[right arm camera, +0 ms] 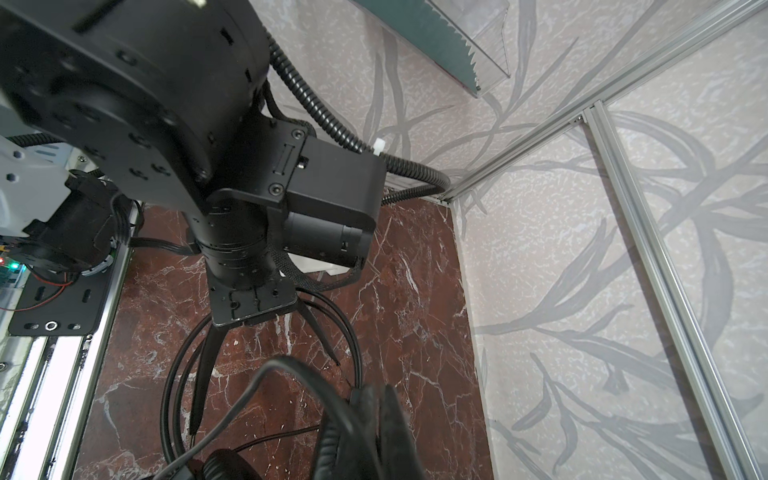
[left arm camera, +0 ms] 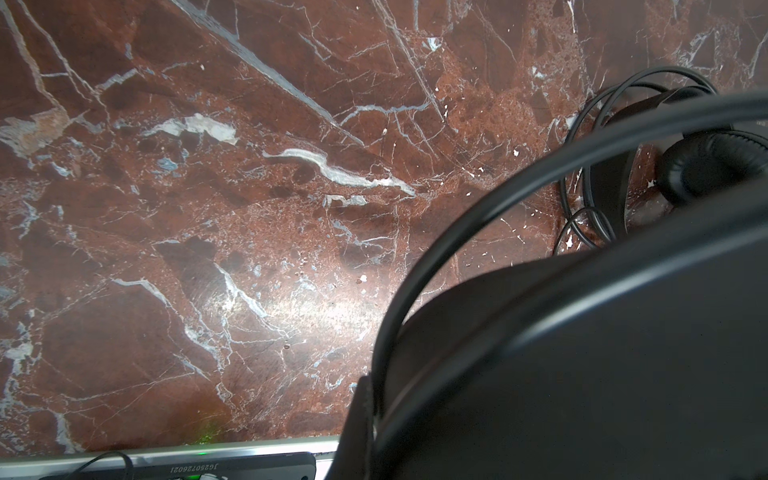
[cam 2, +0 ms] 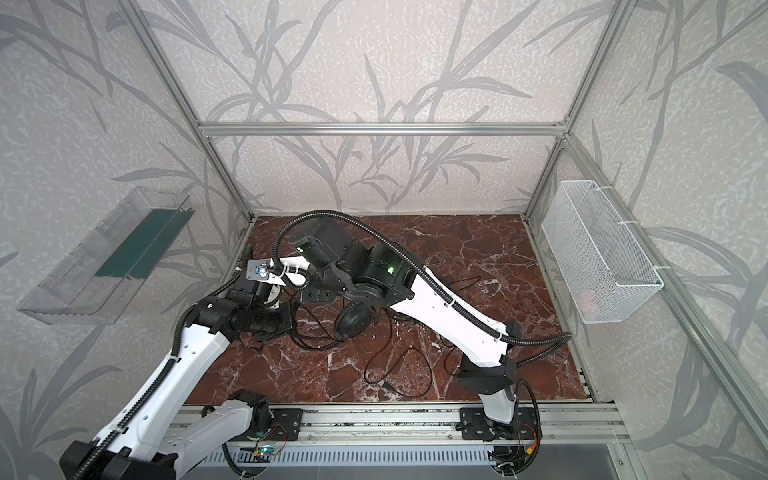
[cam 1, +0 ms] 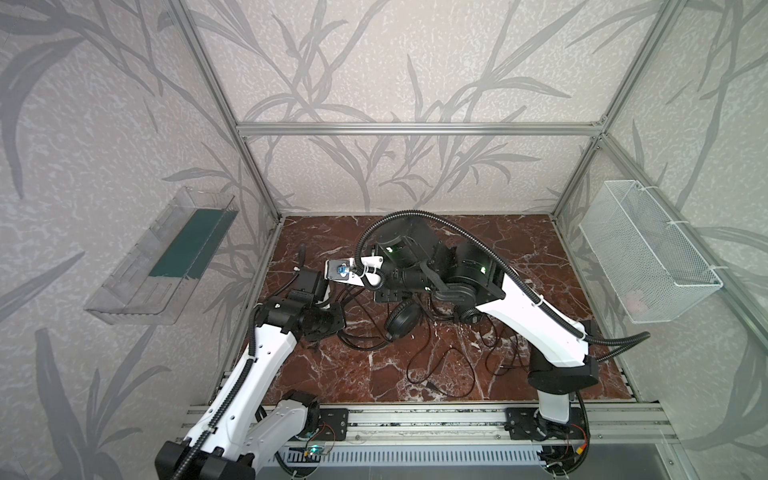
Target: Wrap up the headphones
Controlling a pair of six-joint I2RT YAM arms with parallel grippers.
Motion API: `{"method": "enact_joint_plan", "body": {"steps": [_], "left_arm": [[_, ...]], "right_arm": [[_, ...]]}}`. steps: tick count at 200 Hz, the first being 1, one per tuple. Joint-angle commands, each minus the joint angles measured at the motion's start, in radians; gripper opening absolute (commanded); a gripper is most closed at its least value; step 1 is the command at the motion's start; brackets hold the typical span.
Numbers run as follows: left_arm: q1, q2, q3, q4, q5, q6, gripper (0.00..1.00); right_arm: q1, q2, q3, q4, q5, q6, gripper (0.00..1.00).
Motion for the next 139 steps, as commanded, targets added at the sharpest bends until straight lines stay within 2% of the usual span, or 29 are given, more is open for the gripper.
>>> {"method": "enact_joint_plan", "body": {"steps": [1,19,55,91,139], "left_arm": [[-0.012,0.002,0.016,0.042,0.030,-0.019,0.00],[-0.013,0.006,0.021,0.043,0.024,-0.022,0.00],[-0.017,0.003,0.025,0.046,0.059,-0.012,0.00],[-0.040,-0.019,0.023,0.036,0.058,0.004,0.00],[-0.108,-0.059,0.050,0.021,0.056,-0.005,0.00]], "right_arm": [[0.019,0.015,0.009,0.021,0.045,0.009,0.00],[0.039,0.026,0.006,0.006,0.016,0.035,0.00],[0.038,0.034,-0.050,0.057,0.151,-0.017,0.00],[-0.067,0.030,-0.030,0.080,0.050,0.033,0.00],[-0.153,0.089,0.029,0.105,0.030,0.030,0.00]]}}
